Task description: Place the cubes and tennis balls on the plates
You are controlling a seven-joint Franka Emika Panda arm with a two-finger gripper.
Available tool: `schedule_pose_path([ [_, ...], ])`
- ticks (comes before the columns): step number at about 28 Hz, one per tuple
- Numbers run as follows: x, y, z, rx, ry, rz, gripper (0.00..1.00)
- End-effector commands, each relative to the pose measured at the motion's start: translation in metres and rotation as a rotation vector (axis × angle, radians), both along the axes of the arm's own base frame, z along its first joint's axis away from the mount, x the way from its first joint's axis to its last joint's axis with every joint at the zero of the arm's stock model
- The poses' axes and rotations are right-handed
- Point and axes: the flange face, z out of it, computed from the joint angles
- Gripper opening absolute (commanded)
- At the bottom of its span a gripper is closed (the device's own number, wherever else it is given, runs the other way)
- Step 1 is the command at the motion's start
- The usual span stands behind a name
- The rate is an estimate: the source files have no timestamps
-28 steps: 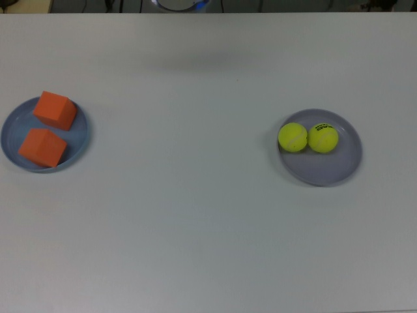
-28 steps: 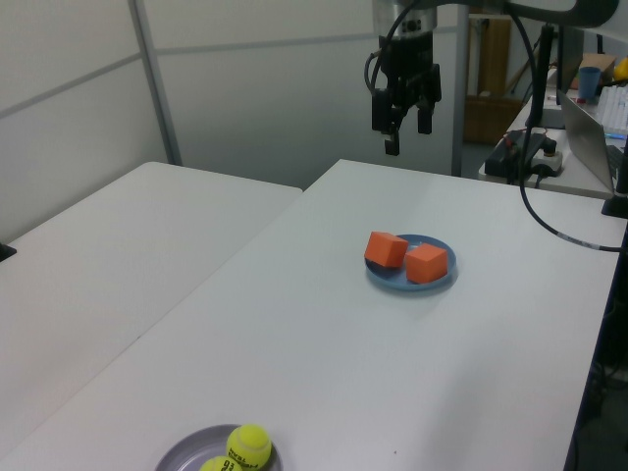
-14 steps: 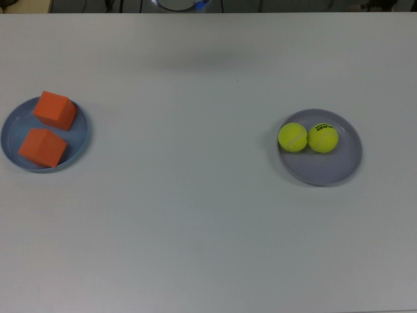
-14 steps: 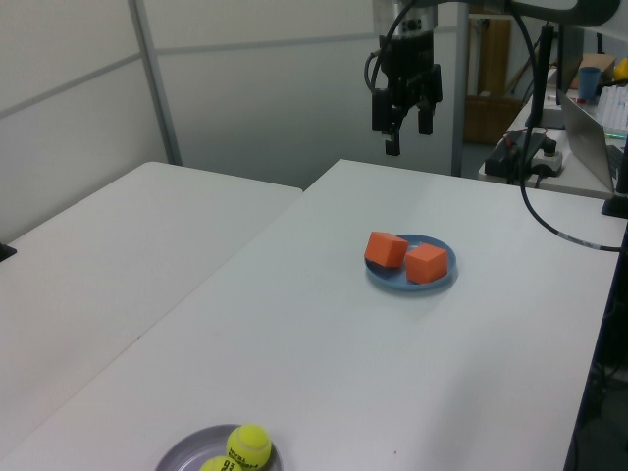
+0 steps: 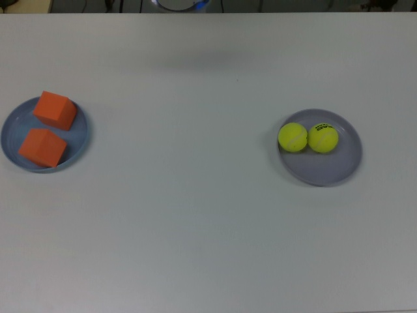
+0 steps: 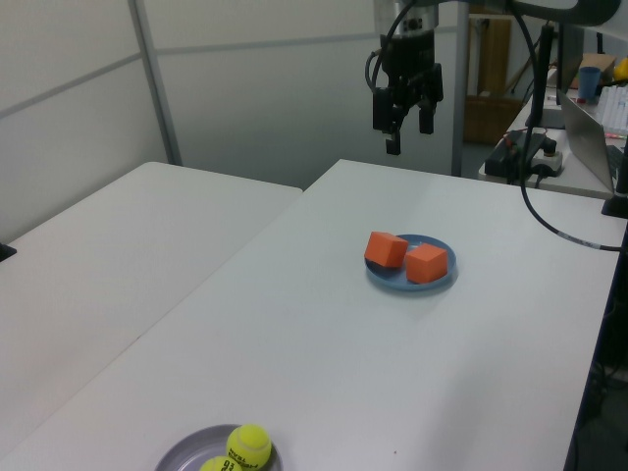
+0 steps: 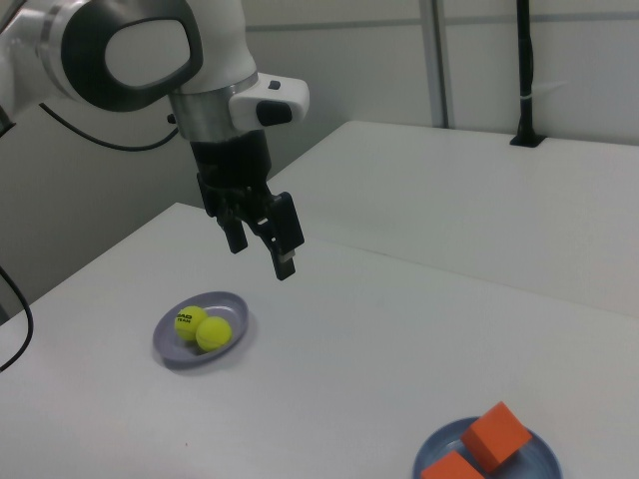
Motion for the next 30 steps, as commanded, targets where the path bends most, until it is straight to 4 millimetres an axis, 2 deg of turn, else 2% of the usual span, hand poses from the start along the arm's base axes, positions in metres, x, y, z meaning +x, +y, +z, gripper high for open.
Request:
schedule_pose_path([
  [1,-0.007,-0.004,0.006,-0.003,0.005,0.002,1.00],
  [30,-0.008,0.015,0.005,0.014,0.014,0.047,1.00],
])
